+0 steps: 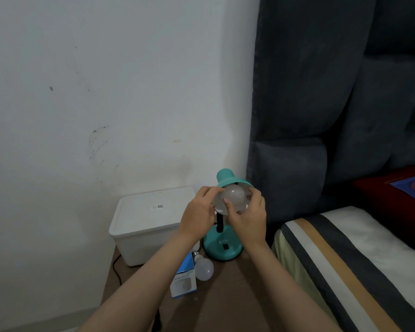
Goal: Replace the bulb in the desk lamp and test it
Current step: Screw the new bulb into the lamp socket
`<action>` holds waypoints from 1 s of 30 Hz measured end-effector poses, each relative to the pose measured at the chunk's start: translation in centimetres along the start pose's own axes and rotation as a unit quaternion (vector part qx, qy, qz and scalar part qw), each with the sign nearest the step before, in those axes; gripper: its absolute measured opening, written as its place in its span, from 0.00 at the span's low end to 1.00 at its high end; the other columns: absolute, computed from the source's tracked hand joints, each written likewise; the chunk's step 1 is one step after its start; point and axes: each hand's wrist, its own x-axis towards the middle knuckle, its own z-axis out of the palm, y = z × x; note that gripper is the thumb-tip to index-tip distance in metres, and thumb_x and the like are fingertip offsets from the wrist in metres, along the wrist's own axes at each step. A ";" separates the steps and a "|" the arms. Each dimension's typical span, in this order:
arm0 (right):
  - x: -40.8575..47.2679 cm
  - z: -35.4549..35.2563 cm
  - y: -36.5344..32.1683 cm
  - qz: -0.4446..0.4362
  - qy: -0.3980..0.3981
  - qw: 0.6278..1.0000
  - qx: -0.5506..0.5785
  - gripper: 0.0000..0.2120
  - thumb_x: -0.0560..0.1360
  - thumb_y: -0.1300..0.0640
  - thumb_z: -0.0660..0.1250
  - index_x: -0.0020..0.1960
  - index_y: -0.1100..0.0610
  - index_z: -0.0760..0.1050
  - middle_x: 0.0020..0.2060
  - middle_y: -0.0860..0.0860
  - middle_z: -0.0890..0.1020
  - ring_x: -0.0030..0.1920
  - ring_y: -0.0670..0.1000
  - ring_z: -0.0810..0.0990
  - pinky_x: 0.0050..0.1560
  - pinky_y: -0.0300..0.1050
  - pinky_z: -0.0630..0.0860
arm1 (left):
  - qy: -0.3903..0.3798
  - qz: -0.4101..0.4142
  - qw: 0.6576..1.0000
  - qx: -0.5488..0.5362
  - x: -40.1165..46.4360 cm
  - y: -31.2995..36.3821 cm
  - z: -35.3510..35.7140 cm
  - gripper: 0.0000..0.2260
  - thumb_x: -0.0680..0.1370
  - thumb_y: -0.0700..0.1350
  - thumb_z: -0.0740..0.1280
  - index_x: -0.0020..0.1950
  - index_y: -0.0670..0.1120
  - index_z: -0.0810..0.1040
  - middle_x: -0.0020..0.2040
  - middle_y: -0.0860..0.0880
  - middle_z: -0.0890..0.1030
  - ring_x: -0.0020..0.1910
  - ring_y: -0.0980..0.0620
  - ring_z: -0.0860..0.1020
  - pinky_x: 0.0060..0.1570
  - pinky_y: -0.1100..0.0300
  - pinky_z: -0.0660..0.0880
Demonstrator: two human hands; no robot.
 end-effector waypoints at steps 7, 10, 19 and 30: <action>0.0 -0.1 0.4 -0.017 -0.015 1.000 0.012 0.22 0.69 0.51 0.74 0.58 0.58 0.72 0.48 0.54 0.77 0.43 0.50 0.79 0.39 0.35 0.75 | 0.001 -0.002 1.000 0.004 0.0 0.0 0.0 0.22 0.71 0.30 0.63 0.61 0.50 0.73 0.55 0.50 0.75 0.41 0.58 0.72 0.41 0.76 0.68; 0.3 -0.4 0.3 0.036 -0.023 0.999 0.009 0.25 0.69 0.43 0.72 0.56 0.58 0.70 0.44 0.54 0.81 0.43 0.53 0.81 0.38 0.40 0.75 | 0.001 0.000 1.000 0.006 0.0 0.0 0.0 0.22 0.71 0.30 0.63 0.61 0.50 0.73 0.55 0.50 0.75 0.40 0.58 0.72 0.41 0.77 0.68; -0.6 -0.5 1.0 -0.081 -0.050 0.994 -0.059 0.26 0.69 0.60 0.73 0.64 0.48 0.71 0.60 0.52 0.70 0.34 0.44 0.75 0.34 0.43 0.79 | 0.006 0.007 1.000 0.005 -0.1 0.2 0.0 0.22 0.72 0.31 0.63 0.62 0.50 0.73 0.55 0.49 0.75 0.44 0.56 0.74 0.43 0.71 0.71; -0.7 -0.3 1.1 -0.089 -0.060 0.993 -0.052 0.28 0.69 0.56 0.74 0.66 0.47 0.68 0.63 0.52 0.69 0.46 0.46 0.76 0.38 0.41 0.79 | 0.006 0.006 1.000 0.002 -0.1 0.1 0.0 0.22 0.72 0.30 0.64 0.61 0.50 0.72 0.55 0.50 0.75 0.42 0.58 0.73 0.42 0.73 0.70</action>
